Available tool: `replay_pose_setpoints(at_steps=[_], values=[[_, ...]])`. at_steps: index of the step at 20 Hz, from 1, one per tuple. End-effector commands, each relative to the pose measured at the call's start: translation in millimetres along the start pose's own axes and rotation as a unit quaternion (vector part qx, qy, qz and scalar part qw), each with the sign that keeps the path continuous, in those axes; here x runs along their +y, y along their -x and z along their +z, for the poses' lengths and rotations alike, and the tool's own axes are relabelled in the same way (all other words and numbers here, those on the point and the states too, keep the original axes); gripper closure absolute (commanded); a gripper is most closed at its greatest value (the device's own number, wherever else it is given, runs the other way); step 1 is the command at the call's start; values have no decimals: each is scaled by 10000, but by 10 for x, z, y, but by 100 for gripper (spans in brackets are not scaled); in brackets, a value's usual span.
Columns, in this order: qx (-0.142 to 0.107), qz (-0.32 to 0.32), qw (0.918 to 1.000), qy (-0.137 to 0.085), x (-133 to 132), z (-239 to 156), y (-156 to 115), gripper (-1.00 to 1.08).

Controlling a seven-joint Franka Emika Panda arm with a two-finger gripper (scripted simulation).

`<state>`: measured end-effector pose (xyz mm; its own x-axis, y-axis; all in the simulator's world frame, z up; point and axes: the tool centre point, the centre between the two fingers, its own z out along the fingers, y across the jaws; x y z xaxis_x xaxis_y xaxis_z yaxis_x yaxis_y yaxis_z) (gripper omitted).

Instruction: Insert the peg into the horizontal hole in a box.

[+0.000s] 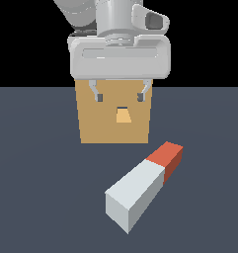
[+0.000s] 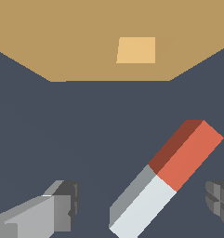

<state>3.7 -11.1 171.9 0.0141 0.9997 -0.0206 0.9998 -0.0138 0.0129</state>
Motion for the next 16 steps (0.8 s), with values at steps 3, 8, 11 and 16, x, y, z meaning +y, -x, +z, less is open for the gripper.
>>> replay_pose_setpoints(at_steps=[3, 8, 11, 16], values=[[0, 19, 10000, 0, 4, 5, 4, -92], [3, 231, 9997, -6, 47, 67, 53, -92], [6, 476, 9989, -13, 94, 137, 111, -92], [15, 1095, 9940, -29, 200, 316, 269, -92]])
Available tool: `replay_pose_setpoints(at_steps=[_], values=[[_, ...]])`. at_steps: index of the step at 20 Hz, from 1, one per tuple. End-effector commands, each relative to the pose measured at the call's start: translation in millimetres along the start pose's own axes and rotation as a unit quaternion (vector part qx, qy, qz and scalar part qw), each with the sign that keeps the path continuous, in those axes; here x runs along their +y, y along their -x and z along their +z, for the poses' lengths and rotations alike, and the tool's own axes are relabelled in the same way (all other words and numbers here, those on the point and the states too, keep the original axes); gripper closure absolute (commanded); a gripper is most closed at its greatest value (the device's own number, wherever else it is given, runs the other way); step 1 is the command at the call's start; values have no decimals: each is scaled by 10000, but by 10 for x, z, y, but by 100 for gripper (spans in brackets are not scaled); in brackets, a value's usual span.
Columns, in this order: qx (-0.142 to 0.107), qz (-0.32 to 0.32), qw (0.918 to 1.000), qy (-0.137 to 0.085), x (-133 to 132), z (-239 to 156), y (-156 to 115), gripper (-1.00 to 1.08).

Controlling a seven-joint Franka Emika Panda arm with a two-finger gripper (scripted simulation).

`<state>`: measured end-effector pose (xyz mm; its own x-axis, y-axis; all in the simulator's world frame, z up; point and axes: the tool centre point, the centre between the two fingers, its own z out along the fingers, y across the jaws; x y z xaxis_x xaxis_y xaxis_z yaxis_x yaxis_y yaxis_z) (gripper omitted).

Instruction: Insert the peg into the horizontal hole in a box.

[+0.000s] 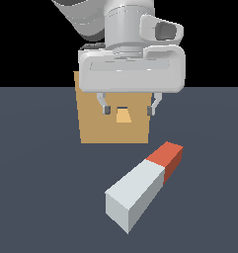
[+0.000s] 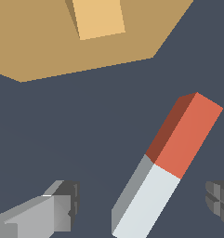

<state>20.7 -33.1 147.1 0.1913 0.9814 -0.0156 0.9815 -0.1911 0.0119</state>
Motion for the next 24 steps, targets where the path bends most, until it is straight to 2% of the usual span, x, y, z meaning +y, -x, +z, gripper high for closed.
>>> replay_pose_setpoints(at_steps=[1, 5, 13, 19, 24], values=[[3, 363, 9993, -12, 72, 106, 88, -92], [17, 1093, 9940, -31, 198, 315, 274, -92], [44, 2224, 9749, -63, 331, 642, 598, -92], [57, 2637, 9645, -77, 356, 762, 725, -92], [60, 2678, 9634, -79, 356, 775, 737, -92]])
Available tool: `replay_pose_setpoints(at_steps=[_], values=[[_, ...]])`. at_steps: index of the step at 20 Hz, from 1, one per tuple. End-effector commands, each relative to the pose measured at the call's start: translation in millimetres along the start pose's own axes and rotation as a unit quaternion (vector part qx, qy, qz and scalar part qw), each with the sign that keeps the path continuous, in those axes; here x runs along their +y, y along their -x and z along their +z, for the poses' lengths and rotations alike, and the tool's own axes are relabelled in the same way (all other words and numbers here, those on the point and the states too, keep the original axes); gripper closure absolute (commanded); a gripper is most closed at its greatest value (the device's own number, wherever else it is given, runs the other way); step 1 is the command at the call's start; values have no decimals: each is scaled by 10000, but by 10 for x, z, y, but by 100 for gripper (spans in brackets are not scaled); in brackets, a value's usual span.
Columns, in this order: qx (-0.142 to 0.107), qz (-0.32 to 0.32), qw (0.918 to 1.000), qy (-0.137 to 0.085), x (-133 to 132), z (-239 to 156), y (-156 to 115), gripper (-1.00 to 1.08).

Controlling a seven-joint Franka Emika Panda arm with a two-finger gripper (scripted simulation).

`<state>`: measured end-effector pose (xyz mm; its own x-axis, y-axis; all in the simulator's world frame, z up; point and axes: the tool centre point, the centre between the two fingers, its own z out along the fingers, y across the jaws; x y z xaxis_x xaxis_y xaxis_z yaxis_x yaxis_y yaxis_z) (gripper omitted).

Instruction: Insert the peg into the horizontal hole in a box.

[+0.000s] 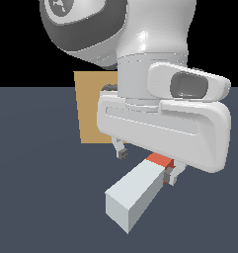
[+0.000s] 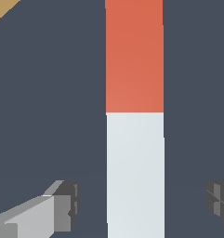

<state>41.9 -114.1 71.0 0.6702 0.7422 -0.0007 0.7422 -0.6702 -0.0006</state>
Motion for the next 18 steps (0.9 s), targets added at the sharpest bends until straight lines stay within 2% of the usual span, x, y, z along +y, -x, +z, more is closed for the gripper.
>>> replay_pose_setpoints(at_steps=[1, 8, 18], values=[[4, -22, 10000, 3, -6, -10, -10, -92], [2, -28, 10000, 2, -7, 48, -8, -92], [4, -39, 10000, 2, -19, 468, -5, -92]])
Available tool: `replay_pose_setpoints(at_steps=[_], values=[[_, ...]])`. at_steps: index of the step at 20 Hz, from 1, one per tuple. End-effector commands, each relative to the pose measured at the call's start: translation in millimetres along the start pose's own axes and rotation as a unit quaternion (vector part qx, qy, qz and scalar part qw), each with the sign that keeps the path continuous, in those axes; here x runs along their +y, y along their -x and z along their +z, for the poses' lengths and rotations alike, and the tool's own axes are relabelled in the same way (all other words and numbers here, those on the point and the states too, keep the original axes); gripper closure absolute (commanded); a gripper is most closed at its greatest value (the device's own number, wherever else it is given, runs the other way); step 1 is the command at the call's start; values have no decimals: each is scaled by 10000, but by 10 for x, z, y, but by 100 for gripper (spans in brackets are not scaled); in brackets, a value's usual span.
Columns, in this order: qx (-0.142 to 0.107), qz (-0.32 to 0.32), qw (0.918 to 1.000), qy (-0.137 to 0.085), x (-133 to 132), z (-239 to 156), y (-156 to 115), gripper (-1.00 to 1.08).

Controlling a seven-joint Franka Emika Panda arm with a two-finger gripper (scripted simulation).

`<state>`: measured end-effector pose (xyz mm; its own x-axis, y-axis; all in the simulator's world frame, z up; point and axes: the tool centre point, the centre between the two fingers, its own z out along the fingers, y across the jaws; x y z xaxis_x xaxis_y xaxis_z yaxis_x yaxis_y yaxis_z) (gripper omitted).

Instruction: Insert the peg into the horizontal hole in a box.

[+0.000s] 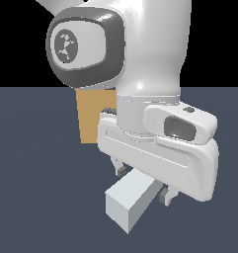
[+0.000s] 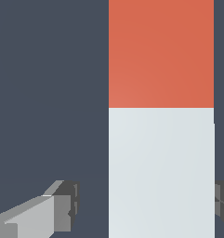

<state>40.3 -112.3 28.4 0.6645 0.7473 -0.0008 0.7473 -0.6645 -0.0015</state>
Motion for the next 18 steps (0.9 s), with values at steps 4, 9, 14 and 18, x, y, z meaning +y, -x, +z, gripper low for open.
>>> replay_pose_setpoints(at_steps=[4, 9, 14, 18], values=[[5, -4, 10000, 7, 13, 59, -10, -92], [5, -4, 10000, 7, 13, 59, -10, 108], [5, -4, 10000, 7, 13, 59, -10, 108], [1, -45, 10000, 5, 7, 52, -12, 108]])
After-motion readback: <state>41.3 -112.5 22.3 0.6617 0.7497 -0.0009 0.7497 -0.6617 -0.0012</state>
